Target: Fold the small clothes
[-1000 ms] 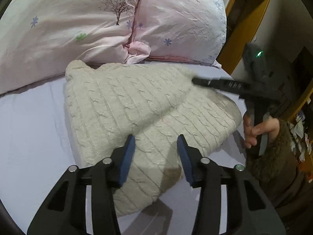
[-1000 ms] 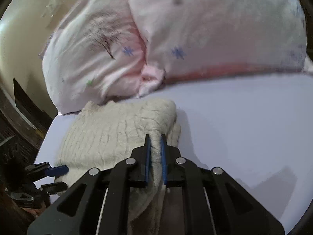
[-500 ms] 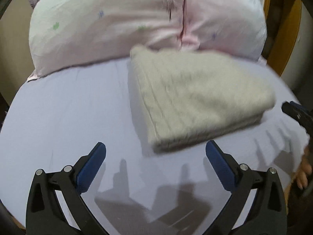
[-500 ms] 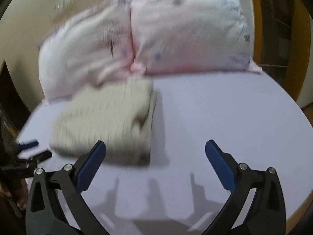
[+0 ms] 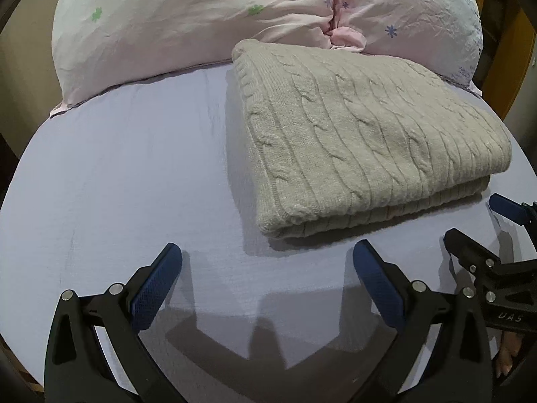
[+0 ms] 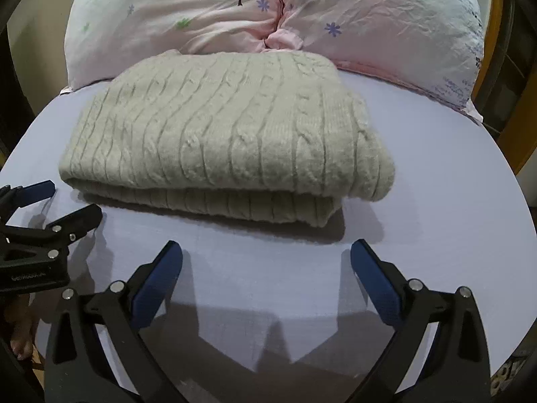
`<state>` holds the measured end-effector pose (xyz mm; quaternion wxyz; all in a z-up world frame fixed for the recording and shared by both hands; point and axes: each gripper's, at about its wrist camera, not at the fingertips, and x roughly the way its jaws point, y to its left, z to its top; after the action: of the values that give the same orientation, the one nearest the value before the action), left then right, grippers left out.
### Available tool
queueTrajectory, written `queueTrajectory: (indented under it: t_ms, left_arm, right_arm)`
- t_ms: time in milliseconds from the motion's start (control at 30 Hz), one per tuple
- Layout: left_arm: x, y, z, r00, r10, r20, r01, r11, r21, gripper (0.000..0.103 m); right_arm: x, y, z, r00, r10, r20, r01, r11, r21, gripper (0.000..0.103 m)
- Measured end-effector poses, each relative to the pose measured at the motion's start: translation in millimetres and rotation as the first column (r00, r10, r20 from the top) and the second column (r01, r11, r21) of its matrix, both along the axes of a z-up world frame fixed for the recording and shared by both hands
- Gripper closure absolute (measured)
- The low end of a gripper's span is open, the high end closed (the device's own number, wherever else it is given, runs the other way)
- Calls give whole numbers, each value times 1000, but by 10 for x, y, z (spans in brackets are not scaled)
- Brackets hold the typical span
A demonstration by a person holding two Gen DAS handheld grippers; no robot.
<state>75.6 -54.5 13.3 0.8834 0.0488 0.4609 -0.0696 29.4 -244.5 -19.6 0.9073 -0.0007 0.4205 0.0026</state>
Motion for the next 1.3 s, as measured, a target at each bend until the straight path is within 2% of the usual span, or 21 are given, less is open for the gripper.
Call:
queueTrajectory:
  t_ms: [1300]
  left_arm:
    - [15,6,-6,1000,-5,2,5,1000,0,1]
  right_arm:
    - [10,33,-5,1000,-1,-1,1,1000,-2,2]
